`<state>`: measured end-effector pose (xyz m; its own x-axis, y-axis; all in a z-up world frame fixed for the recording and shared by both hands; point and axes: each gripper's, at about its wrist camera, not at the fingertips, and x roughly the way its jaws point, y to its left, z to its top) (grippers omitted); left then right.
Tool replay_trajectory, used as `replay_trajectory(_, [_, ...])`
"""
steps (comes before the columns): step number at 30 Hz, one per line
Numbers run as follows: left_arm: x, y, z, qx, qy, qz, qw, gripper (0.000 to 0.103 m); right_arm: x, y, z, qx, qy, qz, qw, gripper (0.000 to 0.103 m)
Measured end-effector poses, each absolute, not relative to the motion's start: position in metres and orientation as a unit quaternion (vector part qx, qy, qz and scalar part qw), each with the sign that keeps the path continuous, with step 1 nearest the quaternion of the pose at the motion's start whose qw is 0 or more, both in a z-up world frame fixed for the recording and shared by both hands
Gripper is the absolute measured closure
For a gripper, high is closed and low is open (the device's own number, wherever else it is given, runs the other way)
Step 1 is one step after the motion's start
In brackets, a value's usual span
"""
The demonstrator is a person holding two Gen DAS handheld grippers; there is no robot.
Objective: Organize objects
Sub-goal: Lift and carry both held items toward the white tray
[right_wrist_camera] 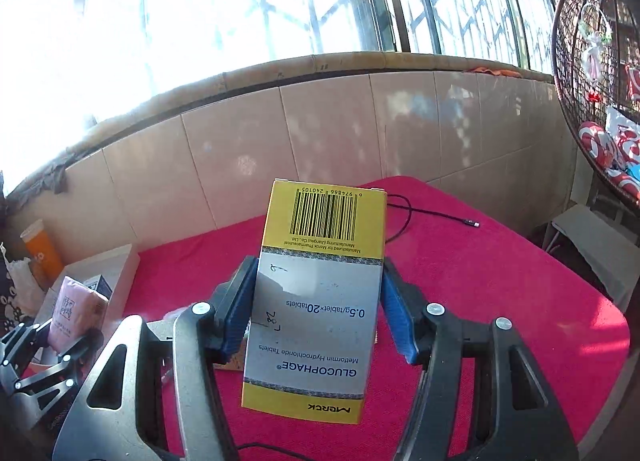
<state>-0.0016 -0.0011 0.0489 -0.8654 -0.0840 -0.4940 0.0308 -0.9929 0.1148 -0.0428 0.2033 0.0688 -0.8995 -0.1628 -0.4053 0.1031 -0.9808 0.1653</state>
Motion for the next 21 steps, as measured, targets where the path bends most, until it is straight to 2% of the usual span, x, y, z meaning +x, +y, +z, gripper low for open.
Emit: replay_trajectory(21, [0.020, -0.049, 0.062, 0.240, 0.019, -0.968, 0.071, 0.054, -0.024, 0.162, 0.085, 0.206, -0.046, -0.969, 0.132, 0.044])
